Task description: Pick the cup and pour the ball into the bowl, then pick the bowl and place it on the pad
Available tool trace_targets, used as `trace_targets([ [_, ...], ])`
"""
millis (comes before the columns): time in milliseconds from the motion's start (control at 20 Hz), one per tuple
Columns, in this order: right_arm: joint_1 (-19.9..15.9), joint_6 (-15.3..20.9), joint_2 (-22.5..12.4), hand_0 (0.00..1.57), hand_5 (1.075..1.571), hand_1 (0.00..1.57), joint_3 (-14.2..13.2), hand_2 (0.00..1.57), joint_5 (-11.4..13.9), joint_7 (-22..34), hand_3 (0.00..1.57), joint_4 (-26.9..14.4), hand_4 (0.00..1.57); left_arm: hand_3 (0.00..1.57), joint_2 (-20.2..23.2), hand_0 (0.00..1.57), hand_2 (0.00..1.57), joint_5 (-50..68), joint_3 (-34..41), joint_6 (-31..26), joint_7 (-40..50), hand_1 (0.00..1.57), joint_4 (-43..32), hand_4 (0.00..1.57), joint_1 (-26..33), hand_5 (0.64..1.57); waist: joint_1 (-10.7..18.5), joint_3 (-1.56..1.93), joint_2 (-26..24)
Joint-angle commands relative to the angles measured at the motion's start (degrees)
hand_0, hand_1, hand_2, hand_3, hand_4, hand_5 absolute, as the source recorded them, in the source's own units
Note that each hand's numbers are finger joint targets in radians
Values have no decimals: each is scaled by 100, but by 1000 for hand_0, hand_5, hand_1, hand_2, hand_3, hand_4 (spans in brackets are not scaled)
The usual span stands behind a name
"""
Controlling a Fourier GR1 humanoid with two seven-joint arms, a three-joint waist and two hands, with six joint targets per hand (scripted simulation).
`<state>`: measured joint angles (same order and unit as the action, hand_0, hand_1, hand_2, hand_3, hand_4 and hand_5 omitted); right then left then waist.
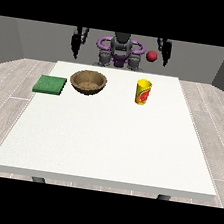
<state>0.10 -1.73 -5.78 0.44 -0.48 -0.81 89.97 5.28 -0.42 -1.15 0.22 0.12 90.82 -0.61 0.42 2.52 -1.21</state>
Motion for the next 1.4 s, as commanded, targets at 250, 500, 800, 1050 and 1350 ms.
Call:
trace_targets([
  [250, -86, -14, -311, 0, 1571, 0, -111, 0, -21, 639, 305, 591, 1058, 0, 277, 0, 0, 64, 58, -84, 608, 0, 630, 0, -139, 1535, -86, -229, -1594],
  [500, -829, 1218, 562, 0, 1571, 0, 1015, 0, -176, 2099, 0, 1167, 829, 0, -444, 0, 0, 1511, 216, -10, 1945, 0, 1231, 0, -420, 1535, 309, -270, -2815],
  [800, -548, 3107, 574, 0, 1571, 0, 2826, 0, 170, 2655, 0, 1368, 574, 0, -383, 0, 0, 1820, 59, -115, 2397, 0, 1838, 0, 172, 1536, 308, -256, -2669],
  [1050, -2077, 2468, 457, 0, 1570, 0, 2230, 0, 621, 2514, 0, 1199, 198, 0, -188, 0, 0, 1444, 338, -107, 1575, 0, 1541, 0, -938, 1517, -63, -256, -924],
  [1350, -2539, 2174, 299, 0, 1570, 0, 1605, 0, 330, 1545, 0, 1118, 0, 0, 178, 0, 0, 1345, 882, -322, 565, 0, 1023, 0, -1896, 1509, -336, -252, 805],
])
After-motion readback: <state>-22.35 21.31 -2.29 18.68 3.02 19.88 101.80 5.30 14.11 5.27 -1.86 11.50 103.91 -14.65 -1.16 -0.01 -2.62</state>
